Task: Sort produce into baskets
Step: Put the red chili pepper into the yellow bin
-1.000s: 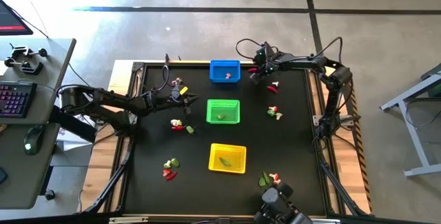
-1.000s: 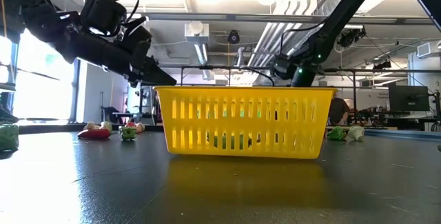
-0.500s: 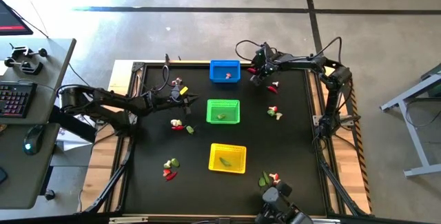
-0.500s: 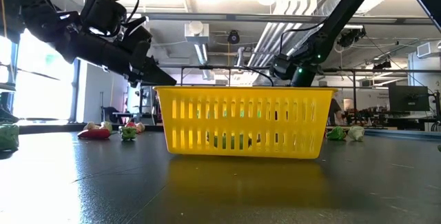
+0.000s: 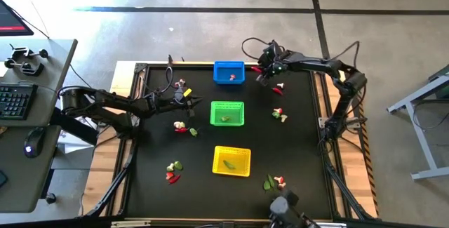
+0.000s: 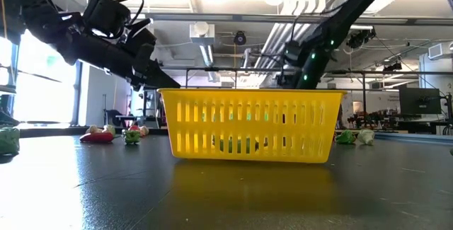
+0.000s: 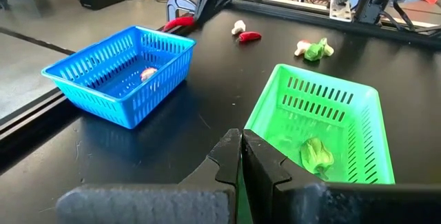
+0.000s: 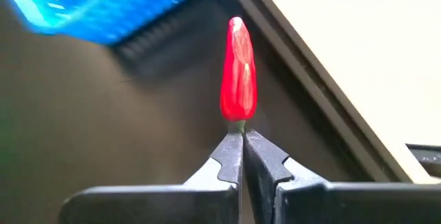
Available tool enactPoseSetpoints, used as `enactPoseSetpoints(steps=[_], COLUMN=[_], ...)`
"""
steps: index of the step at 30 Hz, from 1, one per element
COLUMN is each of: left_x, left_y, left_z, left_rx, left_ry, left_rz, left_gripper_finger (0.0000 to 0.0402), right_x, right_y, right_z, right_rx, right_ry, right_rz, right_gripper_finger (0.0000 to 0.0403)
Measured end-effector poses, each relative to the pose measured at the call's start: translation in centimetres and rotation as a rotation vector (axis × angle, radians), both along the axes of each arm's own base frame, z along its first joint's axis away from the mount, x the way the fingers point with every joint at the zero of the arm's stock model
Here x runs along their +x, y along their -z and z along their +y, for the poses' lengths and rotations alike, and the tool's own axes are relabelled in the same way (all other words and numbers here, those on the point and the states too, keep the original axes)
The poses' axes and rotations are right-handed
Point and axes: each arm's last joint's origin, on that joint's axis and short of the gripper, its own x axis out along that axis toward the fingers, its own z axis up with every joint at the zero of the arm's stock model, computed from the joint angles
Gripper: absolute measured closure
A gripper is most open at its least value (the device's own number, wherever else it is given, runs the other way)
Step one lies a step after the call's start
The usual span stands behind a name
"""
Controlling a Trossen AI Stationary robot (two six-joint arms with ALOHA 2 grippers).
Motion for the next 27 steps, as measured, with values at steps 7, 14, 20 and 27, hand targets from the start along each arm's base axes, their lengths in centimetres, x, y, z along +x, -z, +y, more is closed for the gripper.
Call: enactPoseSetpoints(steps=[7,14,20,27], left_x=[0.0,0.0,0.0,0.1], left_y=[0.0,-0.1,-0.1,-0.1], left_z=[0.0,0.0,0.0,-0.1], left_rx=[0.001,0.014,0.016,0.028], left_ry=[0.000,0.003,0.004,0.059], left_rz=[0.000,-0.009,-0.008,-0.004], left_gripper_finger=[0.0401,0.0401,0.0401,0.0401], right_x=[0.8,2.8,4.8,6.3], right_y=[-4.3,-8.4,-8.6,-7.4], right_z=[5.1,14.3,23.2,30.6], right_rx=[0.033,0.073,0.181,0.365], right_ry=[-0.056,-0.243,-0.466,-0.611], right_rz=[-0.021,-0.105,-0.130,-0.167], right_gripper_finger=[0.0402,0.0403,0.0403,0.0403])
